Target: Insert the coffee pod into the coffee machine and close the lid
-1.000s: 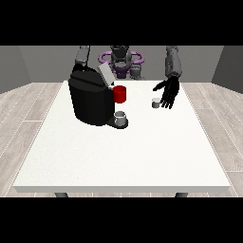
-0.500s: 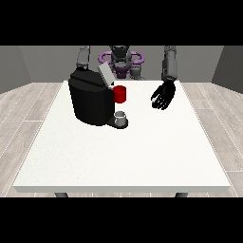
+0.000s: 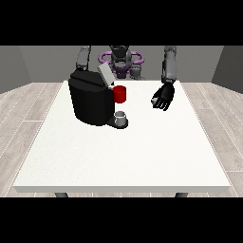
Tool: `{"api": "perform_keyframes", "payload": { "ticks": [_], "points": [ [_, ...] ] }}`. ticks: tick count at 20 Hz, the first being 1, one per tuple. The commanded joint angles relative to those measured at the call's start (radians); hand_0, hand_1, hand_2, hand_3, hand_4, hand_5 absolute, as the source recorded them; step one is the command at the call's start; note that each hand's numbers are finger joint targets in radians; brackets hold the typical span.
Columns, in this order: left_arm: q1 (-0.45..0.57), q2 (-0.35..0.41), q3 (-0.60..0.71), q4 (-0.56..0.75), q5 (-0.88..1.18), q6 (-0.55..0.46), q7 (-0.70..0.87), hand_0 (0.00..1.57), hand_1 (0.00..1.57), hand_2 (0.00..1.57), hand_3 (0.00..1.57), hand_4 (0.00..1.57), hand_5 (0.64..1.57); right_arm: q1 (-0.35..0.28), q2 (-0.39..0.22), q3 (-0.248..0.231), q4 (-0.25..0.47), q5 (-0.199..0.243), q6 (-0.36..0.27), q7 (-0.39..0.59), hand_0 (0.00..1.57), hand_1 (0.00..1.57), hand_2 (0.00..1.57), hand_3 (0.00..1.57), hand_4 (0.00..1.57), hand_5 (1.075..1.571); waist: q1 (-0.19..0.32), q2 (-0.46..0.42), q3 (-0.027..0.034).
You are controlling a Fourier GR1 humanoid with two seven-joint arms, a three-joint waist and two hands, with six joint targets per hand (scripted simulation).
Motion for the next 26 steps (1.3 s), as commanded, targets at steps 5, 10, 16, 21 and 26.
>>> {"api": "perform_keyframes", "payload": {
  "ticks": [5,10,16,21,26],
  "points": [
    [-0.019,-0.044,-0.024,0.059,-0.073,-0.012,-0.019,0.91,0.91,1.05,0.96,0.41,1.571,-0.002,-0.055,-0.064,0.091,0.012,-0.011,-0.002,0.00,0.00,0.00,0.00,0.00,1.571,0.039,-0.045,-0.0016],
    [-0.049,-0.053,0.026,0.089,-0.039,-0.029,-0.090,1.28,1.28,1.31,1.24,0.50,1.571,0.085,0.014,0.022,0.092,0.066,-0.085,-0.064,0.00,0.00,0.00,0.00,0.00,1.571,0.032,-0.075,-0.0017],
    [-0.163,-0.085,0.084,0.061,0.027,-0.138,-0.047,1.45,1.45,1.43,1.35,0.53,1.571,0.011,-0.051,-0.071,0.168,0.019,-0.024,-0.060,0.00,0.00,0.00,0.00,0.00,1.571,0.033,-0.079,-0.0012],
    [-0.146,-0.078,0.064,0.047,0.017,-0.246,-0.062,1.37,1.37,1.38,1.33,0.50,1.571,0.024,-0.024,-0.025,0.132,0.052,-0.033,0.042,0.00,0.00,0.00,0.00,0.00,1.571,0.049,-0.197,-0.0016],
    [-0.277,-0.087,0.086,0.004,0.031,-0.338,0.041,1.33,1.33,1.35,1.32,0.59,1.571,0.057,0.004,-0.008,0.179,0.055,-0.032,-0.003,0.00,0.00,0.00,0.00,0.00,1.571,0.017,-0.218,-0.0014]
  ]
}}
